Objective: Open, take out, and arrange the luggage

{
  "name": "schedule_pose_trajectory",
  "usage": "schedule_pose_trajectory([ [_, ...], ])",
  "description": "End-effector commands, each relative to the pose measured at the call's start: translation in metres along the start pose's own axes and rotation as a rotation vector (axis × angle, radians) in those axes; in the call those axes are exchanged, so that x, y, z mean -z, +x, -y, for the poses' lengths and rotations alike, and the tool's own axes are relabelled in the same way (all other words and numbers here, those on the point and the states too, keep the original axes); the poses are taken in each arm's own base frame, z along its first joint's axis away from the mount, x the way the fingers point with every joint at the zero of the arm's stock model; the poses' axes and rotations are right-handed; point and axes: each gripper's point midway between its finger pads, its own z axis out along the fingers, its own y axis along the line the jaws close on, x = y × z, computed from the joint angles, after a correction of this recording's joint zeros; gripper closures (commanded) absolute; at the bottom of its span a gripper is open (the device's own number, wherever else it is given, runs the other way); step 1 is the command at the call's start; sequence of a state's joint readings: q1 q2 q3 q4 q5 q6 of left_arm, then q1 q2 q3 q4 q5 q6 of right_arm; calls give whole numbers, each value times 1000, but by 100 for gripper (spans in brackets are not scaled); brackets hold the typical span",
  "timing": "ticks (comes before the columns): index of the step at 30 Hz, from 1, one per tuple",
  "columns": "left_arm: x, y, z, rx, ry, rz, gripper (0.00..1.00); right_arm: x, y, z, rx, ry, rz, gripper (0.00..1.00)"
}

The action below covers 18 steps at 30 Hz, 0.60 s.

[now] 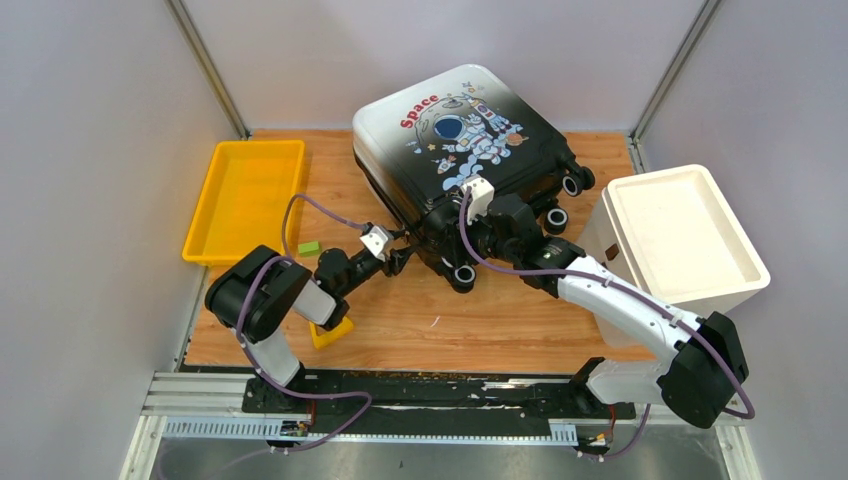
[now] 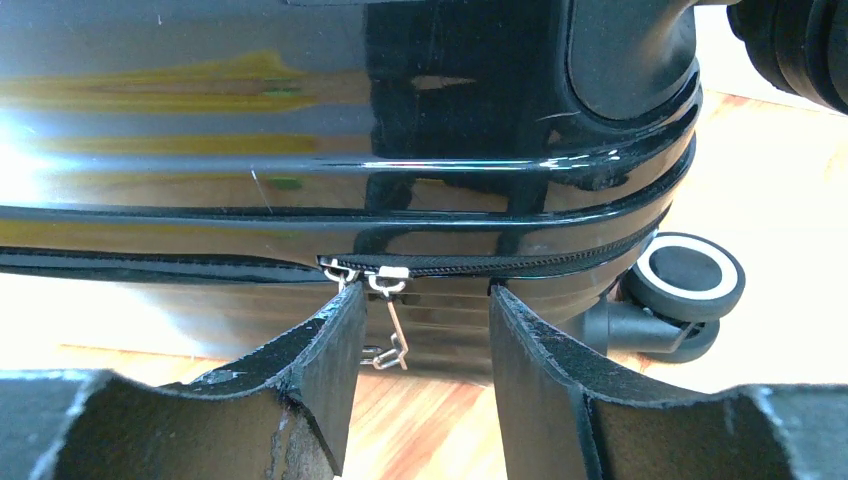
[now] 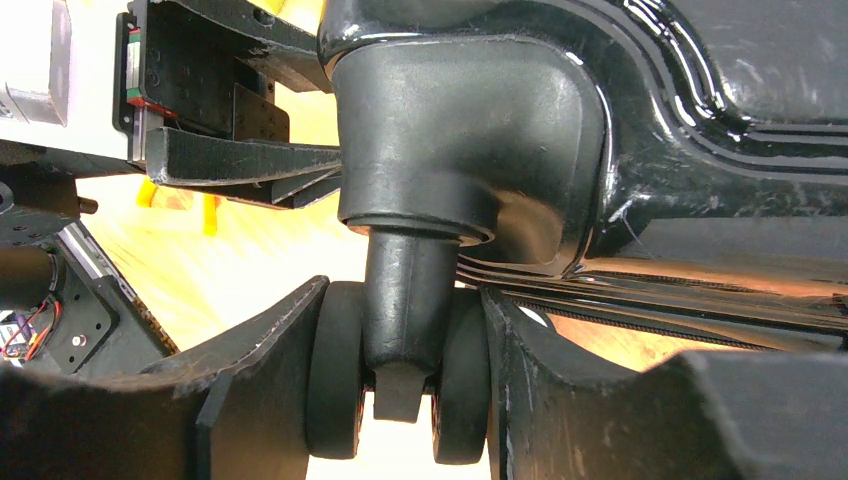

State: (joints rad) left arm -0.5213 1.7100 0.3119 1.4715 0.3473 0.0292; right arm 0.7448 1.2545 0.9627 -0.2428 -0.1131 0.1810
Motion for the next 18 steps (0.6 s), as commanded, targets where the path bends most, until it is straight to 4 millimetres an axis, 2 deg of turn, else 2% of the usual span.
schedule_pose_trajectory([
  [1,-10,-25,-3,-19,5,92,44,19,-42,-24,49,-96,145,97],
  [8,-13,-25,-7,-8,-9,84,47,20,-42,-25,47,-103,145,96],
  [18,-18,-28,-14,-10,-37,74,70,20,-38,-26,36,-111,138,97],
])
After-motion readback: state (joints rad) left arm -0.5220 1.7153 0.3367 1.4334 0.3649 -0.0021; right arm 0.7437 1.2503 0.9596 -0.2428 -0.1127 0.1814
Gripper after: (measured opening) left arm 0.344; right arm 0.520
